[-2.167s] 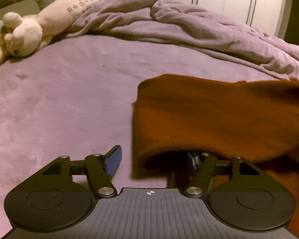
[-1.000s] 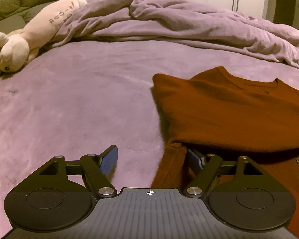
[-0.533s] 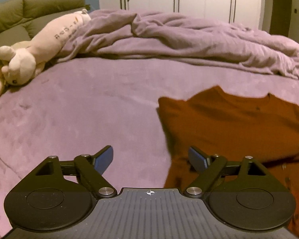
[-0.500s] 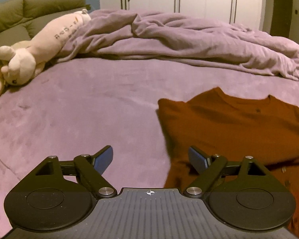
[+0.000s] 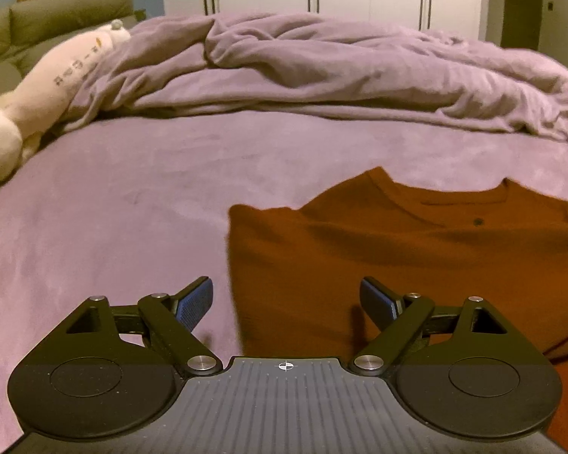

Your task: Fold small clothes

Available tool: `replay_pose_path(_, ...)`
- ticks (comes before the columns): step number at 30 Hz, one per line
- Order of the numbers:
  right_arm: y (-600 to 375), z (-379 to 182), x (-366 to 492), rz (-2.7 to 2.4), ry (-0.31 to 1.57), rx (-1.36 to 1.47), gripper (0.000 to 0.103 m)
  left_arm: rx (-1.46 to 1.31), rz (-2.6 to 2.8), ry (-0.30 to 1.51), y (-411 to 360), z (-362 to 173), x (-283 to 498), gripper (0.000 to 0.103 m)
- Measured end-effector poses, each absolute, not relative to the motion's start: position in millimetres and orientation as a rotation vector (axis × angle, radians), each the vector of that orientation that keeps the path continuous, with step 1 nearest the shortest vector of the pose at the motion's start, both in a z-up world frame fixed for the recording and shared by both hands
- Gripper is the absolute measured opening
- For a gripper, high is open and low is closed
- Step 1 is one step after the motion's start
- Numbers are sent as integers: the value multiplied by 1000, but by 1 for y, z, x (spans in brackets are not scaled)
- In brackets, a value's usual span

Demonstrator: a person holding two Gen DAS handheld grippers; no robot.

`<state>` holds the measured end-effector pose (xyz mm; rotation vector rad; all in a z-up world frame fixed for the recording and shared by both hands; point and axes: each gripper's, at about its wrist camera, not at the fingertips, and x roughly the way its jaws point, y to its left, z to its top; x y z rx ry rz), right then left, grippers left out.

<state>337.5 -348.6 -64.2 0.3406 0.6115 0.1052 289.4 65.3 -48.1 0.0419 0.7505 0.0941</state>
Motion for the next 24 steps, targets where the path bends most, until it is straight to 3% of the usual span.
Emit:
replay_pose_path(4,-338,-83,352,36,766,231,10,76,114,794,66,-59,293,90)
replay_pose_path(10,-322,-48,334,-58,583,222,19,56,108,702,65,-43,295,90)
replay_pose_path(17,-221,-58,362,291,611,136,19,-20,73,670,38,-64,325,90)
replay_pose_path(21,-176,-81,372,341,644,23,19,61,76,660,24,-91,334,100)
replay_pose_path(24,-168,-93,367,333,593,-142,18,-67,75,694,45,-94,343,102)
